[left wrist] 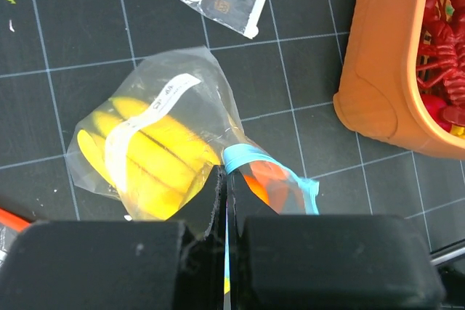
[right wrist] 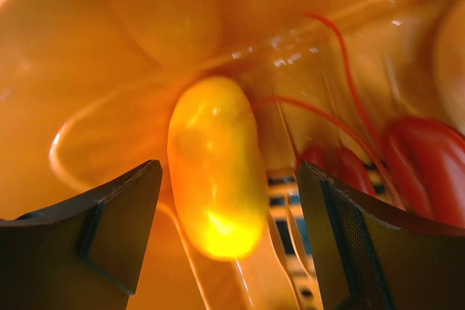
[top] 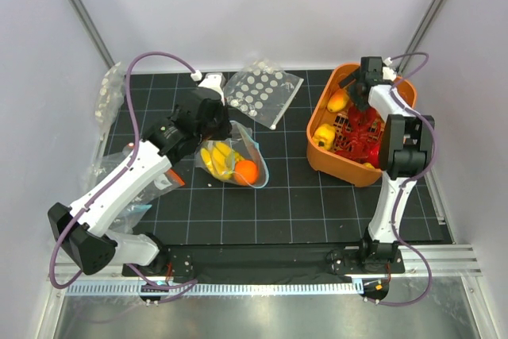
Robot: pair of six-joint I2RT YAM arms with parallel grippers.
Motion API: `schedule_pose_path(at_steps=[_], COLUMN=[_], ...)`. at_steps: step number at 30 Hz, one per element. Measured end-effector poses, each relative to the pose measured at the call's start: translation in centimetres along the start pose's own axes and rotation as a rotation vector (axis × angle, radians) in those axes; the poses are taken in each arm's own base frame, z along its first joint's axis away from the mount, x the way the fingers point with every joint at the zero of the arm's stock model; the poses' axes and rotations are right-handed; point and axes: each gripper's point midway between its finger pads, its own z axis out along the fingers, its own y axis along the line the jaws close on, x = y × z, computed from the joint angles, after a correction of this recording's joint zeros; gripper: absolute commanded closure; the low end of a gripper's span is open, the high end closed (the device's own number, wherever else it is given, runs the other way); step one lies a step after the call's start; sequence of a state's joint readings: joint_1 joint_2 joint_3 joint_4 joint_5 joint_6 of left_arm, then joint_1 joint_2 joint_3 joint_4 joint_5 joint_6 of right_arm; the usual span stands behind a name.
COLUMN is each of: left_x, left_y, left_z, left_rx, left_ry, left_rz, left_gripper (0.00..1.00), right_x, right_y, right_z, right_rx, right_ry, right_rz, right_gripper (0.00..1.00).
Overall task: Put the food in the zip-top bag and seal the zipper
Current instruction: Pick up the fake fruit from the bin, then place the fake fruit in the zipper food storage bag.
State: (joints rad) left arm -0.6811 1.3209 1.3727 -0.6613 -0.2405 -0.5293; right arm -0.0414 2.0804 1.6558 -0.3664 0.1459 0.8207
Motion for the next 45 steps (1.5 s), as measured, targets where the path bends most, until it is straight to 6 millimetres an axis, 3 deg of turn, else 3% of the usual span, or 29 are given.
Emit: schedule_pose_path(at_steps=[1,5,6,7,8,9,15,18,20,24,28,32,38,41,45], left_x=[0.0,0.2,0.2,0.3,0.3,0.4,0.5,0.4,0.3,-0.1,-0.6,-1.0,-1.8,-1.9,-1.5], left_y=[-0.1,-0.1,-0.1,-0.1,-0.2,-0.2,-0.5,-0.6,-0.7,-1.1,-1.9,-2.5,-3.7,-4.1,-4.3], left_z=[0.0,0.2,0.2,0.3,0.5,0.6,1.1,1.3,1.4,1.7,2.1,2.4,2.7,3.0,3.4], left_rx=[0.004,0.006,0.006,0.005,0.008,0.008,0.014,0.017,0.018,0.025,0.042,0.058,0.084,0.093,0.094], left_ry=[0.002,0.009,0.01,0.012,0.015,0.017,0.028,0.028,0.028,0.029,0.031,0.035,0.047,0.057,0.083], left_rz=[0.001,0.012,0.013,0.015,0.016,0.017,0.02,0.023,0.026,0.029,0.027,0.016,-0.007,-0.015,-0.015], left_gripper=[1.0,1.0,1.0,1.0,1.0,1.0,1.0,1.0,1.0,1.0,1.0,1.0,1.0,1.0,1.0], right_x=[0.2,1.2,1.4,1.5,1.5,1.6,1.5,0.9,0.2,-1.0,-1.5,1.5,11.0,14.5,17.8], right_y=[0.1,0.3,0.5,0.7,0.8,1.0,1.0,1.1,1.7,3.3,6.2,8.7,11.3,11.7,11.3], right_z=[0.6,2.4,2.6,2.6,2.5,2.5,1.5,-0.9,-3.7,-11.0,-18.1,-23.0,-28.9,-31.2,-33.0], right_rx=[-0.004,-0.022,-0.032,-0.039,-0.047,-0.053,-0.07,-0.091,-0.137,-0.272,-0.459,-0.625,-0.879,-0.974,-1.038], right_ry=[0.005,0.032,0.039,0.042,0.047,0.049,0.048,0.039,0.027,-0.004,-0.029,0.021,0.26,0.371,0.475], right_rz=[0.008,0.03,0.032,0.037,0.038,0.04,-0.013,-0.055,-0.081,-0.13,-0.208,-0.308,-0.502,-0.563,-0.606], right_gripper=[0.19,0.52,0.53,0.6,0.78,0.83,0.85,0.88,0.9,0.91,0.92,0.92,0.92,0.92,0.92])
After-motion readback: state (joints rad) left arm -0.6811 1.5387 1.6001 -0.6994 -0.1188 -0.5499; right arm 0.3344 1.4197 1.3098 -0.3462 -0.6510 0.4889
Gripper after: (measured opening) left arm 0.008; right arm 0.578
